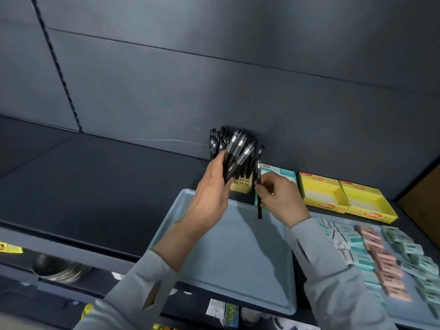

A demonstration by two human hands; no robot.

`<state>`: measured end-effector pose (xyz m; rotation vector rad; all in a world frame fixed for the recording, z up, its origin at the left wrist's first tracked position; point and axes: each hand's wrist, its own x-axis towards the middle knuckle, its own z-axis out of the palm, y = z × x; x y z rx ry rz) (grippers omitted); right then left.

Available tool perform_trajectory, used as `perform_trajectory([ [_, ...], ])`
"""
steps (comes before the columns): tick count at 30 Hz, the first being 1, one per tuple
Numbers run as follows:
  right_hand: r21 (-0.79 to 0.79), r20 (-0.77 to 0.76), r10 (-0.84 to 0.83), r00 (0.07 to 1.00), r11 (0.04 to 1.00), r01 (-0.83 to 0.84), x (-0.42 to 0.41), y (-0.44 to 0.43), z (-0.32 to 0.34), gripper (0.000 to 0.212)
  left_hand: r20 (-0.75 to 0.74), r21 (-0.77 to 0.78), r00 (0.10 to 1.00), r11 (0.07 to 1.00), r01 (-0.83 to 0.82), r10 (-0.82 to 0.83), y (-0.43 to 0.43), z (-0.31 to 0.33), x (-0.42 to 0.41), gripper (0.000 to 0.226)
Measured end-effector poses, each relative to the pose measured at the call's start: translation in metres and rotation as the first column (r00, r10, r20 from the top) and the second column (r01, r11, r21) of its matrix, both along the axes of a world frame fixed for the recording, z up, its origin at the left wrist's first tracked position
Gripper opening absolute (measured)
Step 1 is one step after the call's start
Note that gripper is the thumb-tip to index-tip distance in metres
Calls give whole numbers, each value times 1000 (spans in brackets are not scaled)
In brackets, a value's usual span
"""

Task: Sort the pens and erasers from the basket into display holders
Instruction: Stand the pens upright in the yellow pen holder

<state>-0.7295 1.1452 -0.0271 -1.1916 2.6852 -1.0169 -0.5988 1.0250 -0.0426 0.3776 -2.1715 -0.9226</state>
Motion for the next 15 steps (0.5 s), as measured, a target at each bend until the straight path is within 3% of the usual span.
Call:
perform_trajectory([
  [3,-117,8,-38,999,992,38,-1,-9,-3,9,-62,138,997,989,43,-35,1,-18,3,58],
  [7,-222,-13,-128,992,967,122,-6,-18,-3,12,77,283,997,959,3,-25,1,-44,11,48],
  [10,-281,24,-162,987,946,162,-15,-25,-2,17,164,263,986,961,-82,39,-5,-51,11,33],
  [12,-299,15,-172,985,939,169,-19,-32,-1,17,112,352,993,933,-78,41,-9,-46,8,20],
  [15,-328,0,-176,984,930,167,-21,-41,0,18,-25,617,999,787,-11,34,-13,-30,5,5],
])
